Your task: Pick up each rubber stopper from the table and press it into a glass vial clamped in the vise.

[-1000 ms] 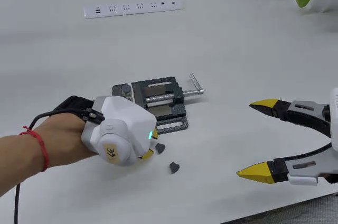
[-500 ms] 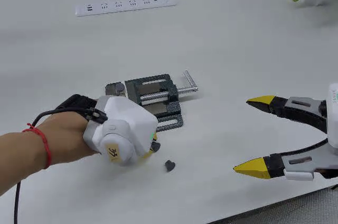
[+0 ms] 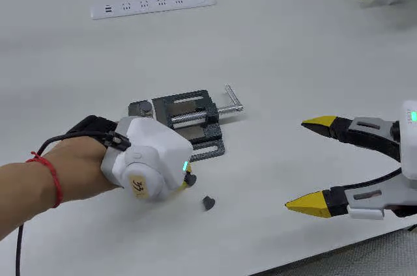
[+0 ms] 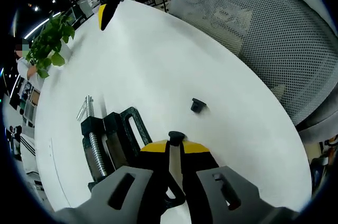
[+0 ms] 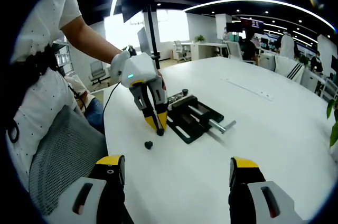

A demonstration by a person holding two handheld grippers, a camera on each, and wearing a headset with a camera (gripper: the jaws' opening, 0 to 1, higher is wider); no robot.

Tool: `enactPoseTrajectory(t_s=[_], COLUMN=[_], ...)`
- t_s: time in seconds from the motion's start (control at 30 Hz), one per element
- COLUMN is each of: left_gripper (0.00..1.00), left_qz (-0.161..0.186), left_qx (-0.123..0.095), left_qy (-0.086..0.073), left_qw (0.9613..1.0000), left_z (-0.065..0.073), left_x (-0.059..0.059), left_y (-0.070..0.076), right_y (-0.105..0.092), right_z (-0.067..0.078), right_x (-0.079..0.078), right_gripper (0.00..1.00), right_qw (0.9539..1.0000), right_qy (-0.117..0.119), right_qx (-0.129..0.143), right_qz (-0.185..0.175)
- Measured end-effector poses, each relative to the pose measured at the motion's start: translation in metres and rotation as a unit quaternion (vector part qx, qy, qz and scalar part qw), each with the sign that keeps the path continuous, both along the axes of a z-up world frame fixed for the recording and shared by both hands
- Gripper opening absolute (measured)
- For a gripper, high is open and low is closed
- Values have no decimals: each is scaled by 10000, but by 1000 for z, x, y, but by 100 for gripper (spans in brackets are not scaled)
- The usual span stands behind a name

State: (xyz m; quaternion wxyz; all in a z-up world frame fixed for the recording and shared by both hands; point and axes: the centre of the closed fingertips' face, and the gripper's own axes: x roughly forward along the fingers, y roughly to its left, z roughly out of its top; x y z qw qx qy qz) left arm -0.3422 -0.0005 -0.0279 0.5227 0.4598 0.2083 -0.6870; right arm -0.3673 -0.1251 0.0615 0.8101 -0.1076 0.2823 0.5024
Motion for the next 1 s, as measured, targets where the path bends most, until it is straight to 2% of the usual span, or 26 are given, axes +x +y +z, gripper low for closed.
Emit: enactPoseTrajectory(t_s=[0.17, 0.33, 0.43, 0.57, 0.67, 0.77, 0.8, 0.87, 0.93, 0.97, 1.0], left_gripper=[5, 4, 4, 4, 4, 4, 4, 4, 4, 4, 4], left_qz=[88, 279, 559, 1085, 1496, 1967, 2153, 2436, 2579, 2690, 2754], left_qx=[7, 3, -122, -465, -778, -1123, -1297, -1532, -1668, -1767, -1836], left_qy=[22, 111, 242, 478, 703, 965, 1082, 1239, 1301, 1357, 1388], left_qw=[10000, 9995, 9981, 9919, 9832, 9692, 9618, 9496, 9427, 9370, 9334], left_z=[-1, -1, 3, 15, 27, 43, 53, 65, 72, 78, 83], left_x=[-1, -2, -3, -5, -7, -8, -10, -11, -12, -14, -15], left_y=[1, 2, 0, -6, -10, -14, -18, -19, -20, -20, -20], right_y=[3, 8, 10, 15, 21, 26, 28, 33, 36, 37, 39], right_z=[1, 2, 3, 6, 9, 13, 15, 20, 26, 28, 31], right_x=[0, -1, -1, 0, 0, 3, 4, 6, 8, 10, 11], right_gripper=[79, 79, 79, 79, 79, 78, 77, 76, 75, 74, 74], right_qw=[10000, 10000, 10000, 9999, 9998, 9997, 9996, 9994, 9993, 9990, 9989], right_qy=[-4, -10, -9, -34, -56, -73, -97, -120, -127, -174, -169], right_qx=[11, 42, 42, 69, 80, 96, 114, 147, 192, 257, 288], right_qz=[5, 31, 43, 78, 145, 199, 237, 276, 305, 330, 334])
